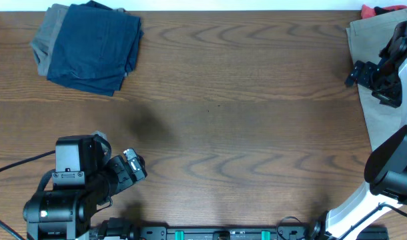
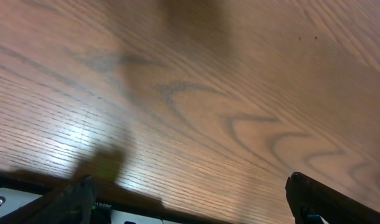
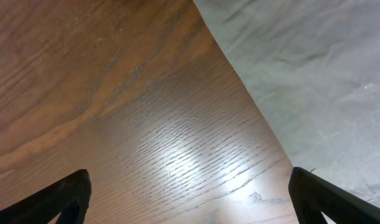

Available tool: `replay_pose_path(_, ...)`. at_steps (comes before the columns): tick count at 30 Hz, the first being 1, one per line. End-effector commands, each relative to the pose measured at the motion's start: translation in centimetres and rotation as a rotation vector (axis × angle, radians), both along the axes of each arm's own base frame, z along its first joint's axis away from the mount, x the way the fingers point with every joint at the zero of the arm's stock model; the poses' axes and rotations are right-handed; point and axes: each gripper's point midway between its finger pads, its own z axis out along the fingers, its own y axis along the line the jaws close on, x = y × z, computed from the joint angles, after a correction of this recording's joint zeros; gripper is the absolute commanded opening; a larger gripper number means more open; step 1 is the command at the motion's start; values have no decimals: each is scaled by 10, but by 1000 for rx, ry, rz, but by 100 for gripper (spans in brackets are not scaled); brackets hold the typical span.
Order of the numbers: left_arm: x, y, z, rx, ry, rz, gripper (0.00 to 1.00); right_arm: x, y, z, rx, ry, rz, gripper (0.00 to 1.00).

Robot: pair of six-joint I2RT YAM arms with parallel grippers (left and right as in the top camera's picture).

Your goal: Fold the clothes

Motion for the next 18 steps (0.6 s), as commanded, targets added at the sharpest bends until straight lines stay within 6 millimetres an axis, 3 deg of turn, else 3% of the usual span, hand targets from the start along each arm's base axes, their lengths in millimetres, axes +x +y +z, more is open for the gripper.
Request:
replay_pose_path(1,0,3,-2,21,4,-1,98,1,-3,7,-11,-17,-15,99)
replay_pose_path(10,8,14,5,78,-60,27,98,1,-3,7,-11,-17,-15,99)
replay_pose_path(18,40,9,13,171,-402,-114,98,1,-3,7,-11,-17,-15,99)
